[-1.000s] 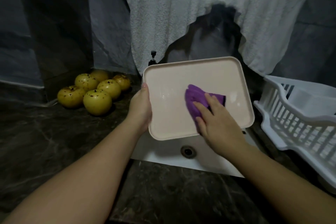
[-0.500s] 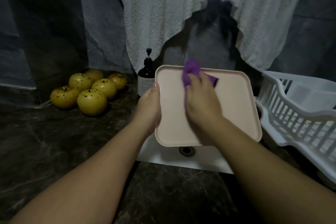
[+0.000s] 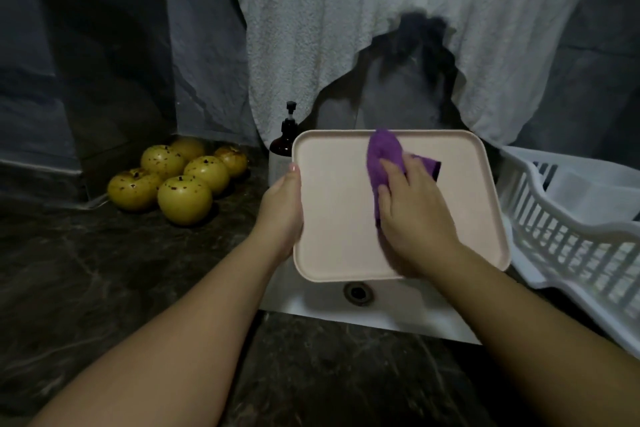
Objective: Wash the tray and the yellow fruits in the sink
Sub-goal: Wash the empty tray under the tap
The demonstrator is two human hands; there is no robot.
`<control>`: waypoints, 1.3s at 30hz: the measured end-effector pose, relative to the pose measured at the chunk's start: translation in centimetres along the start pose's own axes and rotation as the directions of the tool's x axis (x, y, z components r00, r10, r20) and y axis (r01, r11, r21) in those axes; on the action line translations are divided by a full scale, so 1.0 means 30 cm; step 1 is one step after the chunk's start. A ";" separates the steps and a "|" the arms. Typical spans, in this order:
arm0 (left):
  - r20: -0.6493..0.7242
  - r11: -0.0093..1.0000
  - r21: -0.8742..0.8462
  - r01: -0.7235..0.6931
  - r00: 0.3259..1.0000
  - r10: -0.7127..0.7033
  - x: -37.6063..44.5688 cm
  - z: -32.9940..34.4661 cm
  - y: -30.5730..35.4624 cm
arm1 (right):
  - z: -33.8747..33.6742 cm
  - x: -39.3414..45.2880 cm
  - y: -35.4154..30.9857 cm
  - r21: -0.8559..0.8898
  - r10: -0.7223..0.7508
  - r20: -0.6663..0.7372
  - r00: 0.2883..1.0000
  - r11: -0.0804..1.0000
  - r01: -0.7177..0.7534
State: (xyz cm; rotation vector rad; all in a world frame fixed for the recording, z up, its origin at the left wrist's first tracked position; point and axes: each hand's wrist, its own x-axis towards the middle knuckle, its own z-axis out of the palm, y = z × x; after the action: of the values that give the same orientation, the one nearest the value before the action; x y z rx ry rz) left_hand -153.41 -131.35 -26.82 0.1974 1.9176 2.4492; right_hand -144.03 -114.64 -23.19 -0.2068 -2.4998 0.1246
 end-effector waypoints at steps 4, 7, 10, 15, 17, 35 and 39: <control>-0.006 1.000 0.011 -0.027 1.000 0.027 -0.016 0.035 -0.022 | 0.072 0.022 -0.184 0.079 -0.057 0.018 0.998 0.995 0.056; -0.005 0.992 -0.122 -0.025 1.000 0.025 0.008 0.010 -0.022 | 0.106 -0.097 -0.188 0.002 -0.305 0.084 0.949 0.952 0.306; -0.041 0.995 -0.094 -0.015 0.999 0.011 0.024 -0.004 -0.009 | 0.068 -0.104 -0.051 -0.046 -0.272 0.150 0.950 0.958 0.281; -0.037 0.999 0.044 0.008 0.999 -0.006 0.002 0.031 -0.024 | 0.012 0.056 -0.043 0.097 0.112 -0.004 0.994 0.989 -0.111; -0.017 0.999 0.027 -0.039 0.999 0.039 -0.004 0.050 -0.028 | 0.039 0.068 -0.150 0.124 0.072 -0.012 0.997 0.990 -0.070; -0.029 0.981 -0.184 0.063 0.997 -0.069 -0.012 0.034 0.003 | 0.051 -0.184 -0.057 -0.087 -0.353 0.124 0.927 0.927 0.364; -0.109 0.995 -0.101 0.020 0.994 -0.031 0.021 0.003 0.010 | -0.005 -0.162 0.118 -0.120 -0.194 0.158 0.968 0.969 0.214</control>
State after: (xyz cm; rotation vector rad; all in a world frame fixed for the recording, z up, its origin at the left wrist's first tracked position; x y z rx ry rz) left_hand -154.00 -131.26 -26.47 0.0351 1.8185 2.5823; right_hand -139.67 -112.02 -26.37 0.0062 -2.6593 -0.1213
